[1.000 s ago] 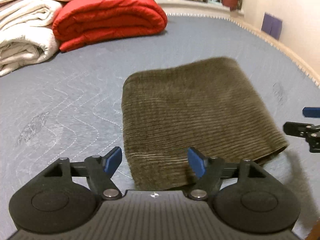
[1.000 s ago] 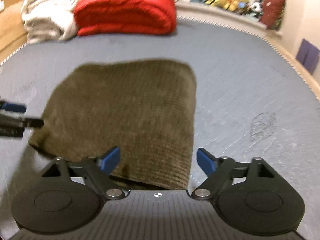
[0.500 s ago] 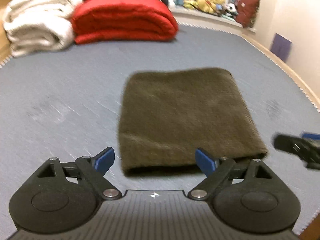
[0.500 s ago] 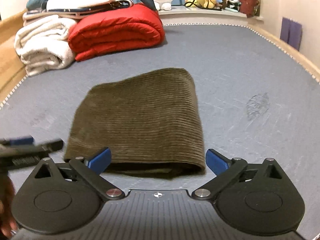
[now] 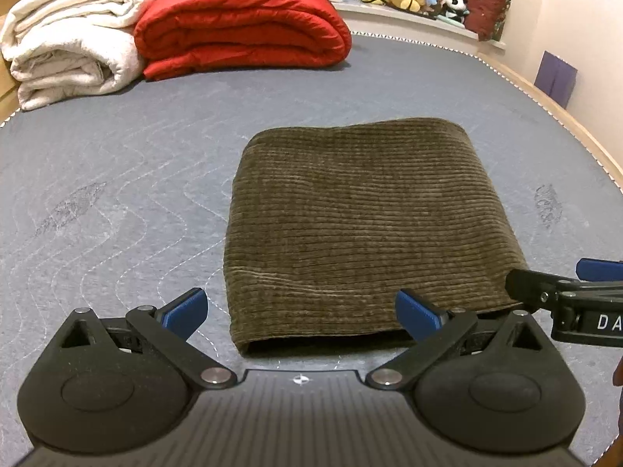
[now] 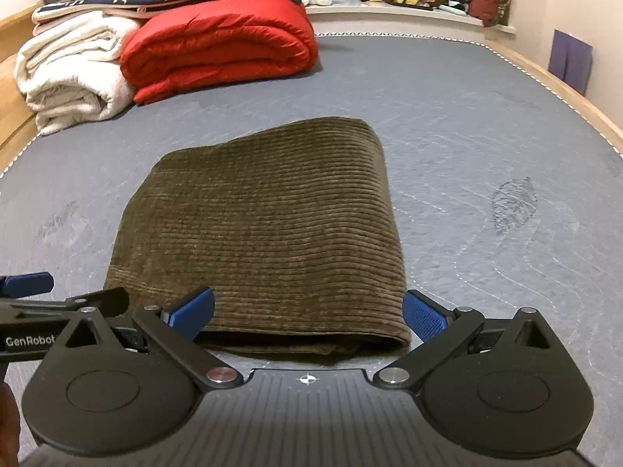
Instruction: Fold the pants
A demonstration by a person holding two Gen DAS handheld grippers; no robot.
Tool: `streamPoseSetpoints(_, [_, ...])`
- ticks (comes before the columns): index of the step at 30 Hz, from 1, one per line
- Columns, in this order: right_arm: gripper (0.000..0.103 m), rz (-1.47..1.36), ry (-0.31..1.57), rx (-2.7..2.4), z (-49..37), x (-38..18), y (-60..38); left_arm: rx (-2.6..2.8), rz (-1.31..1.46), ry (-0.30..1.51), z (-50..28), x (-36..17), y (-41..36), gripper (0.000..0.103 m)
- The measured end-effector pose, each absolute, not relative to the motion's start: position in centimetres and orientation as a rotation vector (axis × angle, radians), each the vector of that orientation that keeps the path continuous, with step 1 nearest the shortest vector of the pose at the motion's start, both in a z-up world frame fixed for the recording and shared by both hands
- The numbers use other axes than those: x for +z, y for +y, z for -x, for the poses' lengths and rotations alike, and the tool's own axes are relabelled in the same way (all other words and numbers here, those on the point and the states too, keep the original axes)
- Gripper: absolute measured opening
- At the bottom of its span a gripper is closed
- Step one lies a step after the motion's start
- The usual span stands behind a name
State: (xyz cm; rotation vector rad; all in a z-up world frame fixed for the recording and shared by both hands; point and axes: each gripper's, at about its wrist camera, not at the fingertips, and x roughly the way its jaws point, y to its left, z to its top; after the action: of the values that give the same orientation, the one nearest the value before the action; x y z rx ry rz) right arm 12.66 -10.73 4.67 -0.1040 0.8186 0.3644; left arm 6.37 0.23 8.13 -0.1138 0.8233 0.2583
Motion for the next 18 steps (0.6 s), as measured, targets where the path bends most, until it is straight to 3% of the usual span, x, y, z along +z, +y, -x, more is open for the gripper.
streamPoseSetpoints(18, [0.102, 0.125, 0.821, 0.36, -12.34, 4.48, -9.98, 0.231, 0.113, 0.827, -5.95, 8.03, -0.13, 0.103])
